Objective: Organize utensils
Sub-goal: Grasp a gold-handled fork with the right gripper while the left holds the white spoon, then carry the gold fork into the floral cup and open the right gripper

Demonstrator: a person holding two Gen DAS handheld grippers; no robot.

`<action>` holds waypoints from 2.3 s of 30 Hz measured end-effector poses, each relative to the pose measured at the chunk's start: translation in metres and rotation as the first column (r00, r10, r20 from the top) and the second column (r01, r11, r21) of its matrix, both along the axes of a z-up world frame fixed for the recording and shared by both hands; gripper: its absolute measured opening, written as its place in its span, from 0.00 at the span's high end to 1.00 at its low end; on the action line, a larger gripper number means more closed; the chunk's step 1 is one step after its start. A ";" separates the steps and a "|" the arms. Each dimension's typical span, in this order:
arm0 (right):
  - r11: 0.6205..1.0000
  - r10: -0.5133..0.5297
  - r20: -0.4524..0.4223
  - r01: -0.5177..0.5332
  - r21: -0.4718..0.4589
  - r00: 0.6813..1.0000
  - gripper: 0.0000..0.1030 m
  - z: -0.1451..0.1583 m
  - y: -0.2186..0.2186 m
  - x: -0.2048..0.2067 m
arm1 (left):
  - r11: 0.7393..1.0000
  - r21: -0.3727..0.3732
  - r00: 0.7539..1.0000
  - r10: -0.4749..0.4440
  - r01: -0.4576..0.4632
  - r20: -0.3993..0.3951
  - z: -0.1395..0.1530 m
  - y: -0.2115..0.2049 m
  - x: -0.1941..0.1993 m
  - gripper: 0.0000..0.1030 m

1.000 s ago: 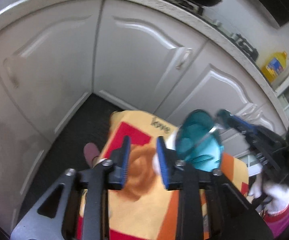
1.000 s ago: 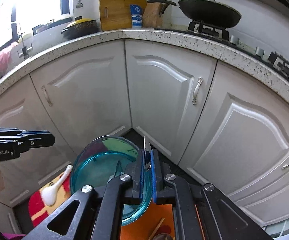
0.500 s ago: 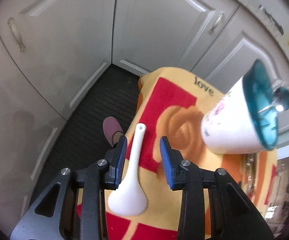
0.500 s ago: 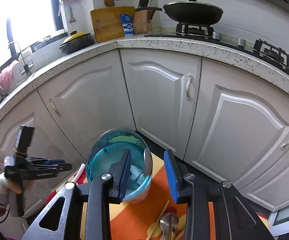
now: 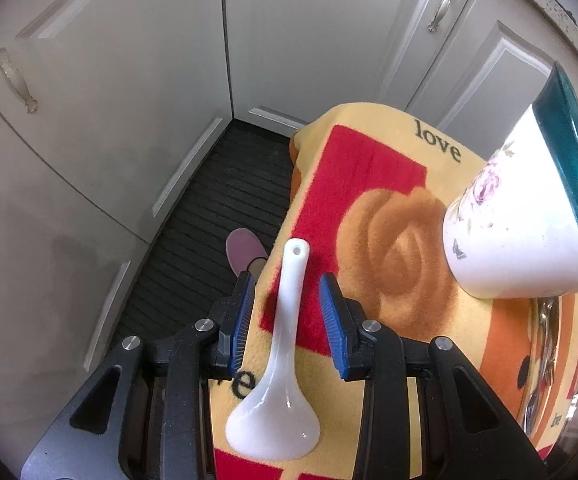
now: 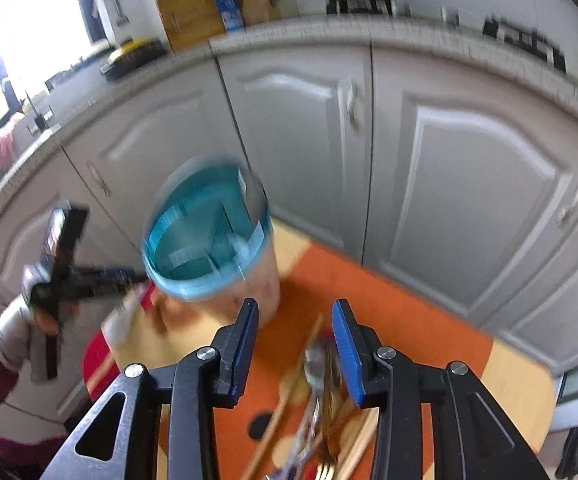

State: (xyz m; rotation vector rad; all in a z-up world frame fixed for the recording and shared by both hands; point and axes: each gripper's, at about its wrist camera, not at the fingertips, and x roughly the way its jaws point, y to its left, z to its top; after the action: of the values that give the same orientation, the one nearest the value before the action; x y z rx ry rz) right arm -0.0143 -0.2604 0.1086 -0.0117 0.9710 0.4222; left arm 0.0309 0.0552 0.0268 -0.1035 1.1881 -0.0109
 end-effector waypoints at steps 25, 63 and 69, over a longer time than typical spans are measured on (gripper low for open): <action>0.996 -0.029 -0.197 0.012 -0.088 0.980 0.82 -0.090 -0.006 0.023 | 0.998 0.035 0.999 -0.049 0.049 -0.015 -0.007 -0.014 0.006 0.87; 0.998 -0.016 -0.074 0.021 0.067 0.997 0.93 -0.019 -0.035 -0.044 | 0.975 -0.165 0.982 -0.130 0.151 0.134 0.088 -0.038 -0.060 0.91; 0.998 0.000 -0.040 0.003 0.069 0.999 0.93 -0.002 -0.033 -0.050 | 0.972 -0.163 0.976 -0.142 0.169 0.164 0.110 -0.038 -0.069 0.94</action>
State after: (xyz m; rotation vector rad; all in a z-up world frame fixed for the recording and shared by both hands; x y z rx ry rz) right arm -0.0642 -0.2937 0.1062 0.0599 0.9950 0.4557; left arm -0.0381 0.0170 0.1366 -0.1620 1.0387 -0.2592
